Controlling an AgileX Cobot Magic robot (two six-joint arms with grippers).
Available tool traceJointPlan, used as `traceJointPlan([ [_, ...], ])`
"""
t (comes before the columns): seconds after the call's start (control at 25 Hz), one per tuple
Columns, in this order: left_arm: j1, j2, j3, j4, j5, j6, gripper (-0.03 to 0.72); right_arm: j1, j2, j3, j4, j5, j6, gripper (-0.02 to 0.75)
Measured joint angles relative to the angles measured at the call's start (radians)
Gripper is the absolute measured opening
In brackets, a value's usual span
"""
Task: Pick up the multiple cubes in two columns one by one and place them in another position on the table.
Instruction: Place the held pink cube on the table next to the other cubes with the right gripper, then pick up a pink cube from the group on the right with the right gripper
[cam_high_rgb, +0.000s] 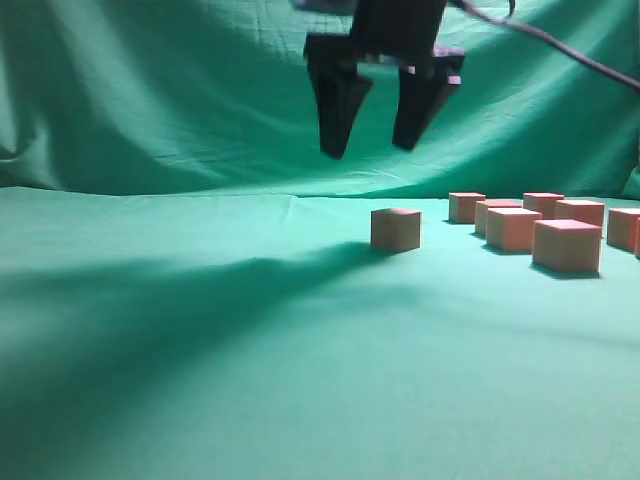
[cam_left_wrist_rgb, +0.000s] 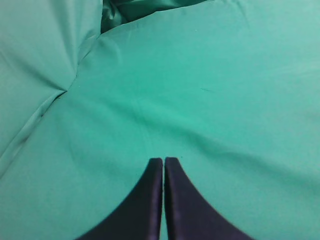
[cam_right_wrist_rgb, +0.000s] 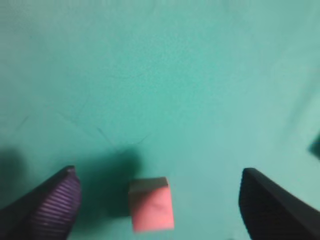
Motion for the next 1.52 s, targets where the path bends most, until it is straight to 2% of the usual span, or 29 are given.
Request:
traceJointPlan([
  [0.08,0.000,0.000,0.000,0.000,0.000,0.000,0.000,0.000,-0.009,-0.074,-0.009,0.110,0.001,0.619],
  [0.12,0.000,0.000,0.000,0.000,0.000,0.000,0.000,0.000,-0.009,-0.113,-0.014,0.176,0.002,0.555],
  [0.28,0.000,0.000,0.000,0.000,0.000,0.000,0.000,0.000,-0.027,-0.197,-0.029,0.264,0.040,0.440],
  [0.48,0.000,0.000,0.000,0.000,0.000,0.000,0.000,0.000,-0.138,-0.190,-0.043,0.280,0.087,0.452],
  [0.52,0.000,0.000,0.000,0.000,0.000,0.000,0.000,-0.002,-0.179,-0.176,-0.052,0.280,0.093,0.411],
  [0.56,0.000,0.000,0.000,0.000,0.000,0.000,0.000,-0.004,-0.224,-0.154,-0.059,0.282,0.100,0.426],
  [0.72,0.000,0.000,0.000,0.000,0.000,0.000,0.000,-0.067,-0.401,-0.005,-0.076,0.282,0.118,0.426],
  [0.84,0.000,0.000,0.000,0.000,0.000,0.000,0.000,-0.150,-0.517,0.155,-0.085,0.287,0.131,0.426],
  [1.12,0.000,0.000,0.000,0.000,0.000,0.000,0.000,-0.323,-0.615,0.526,-0.085,0.269,0.184,0.426],
  [1.28,0.000,0.000,0.000,0.000,0.000,0.000,0.000,-0.365,-0.615,0.689,-0.080,0.139,0.210,0.426],
  [1.52,0.000,0.000,0.000,0.000,0.000,0.000,0.000,-0.371,-0.615,0.876,-0.052,-0.121,0.218,0.426],
])
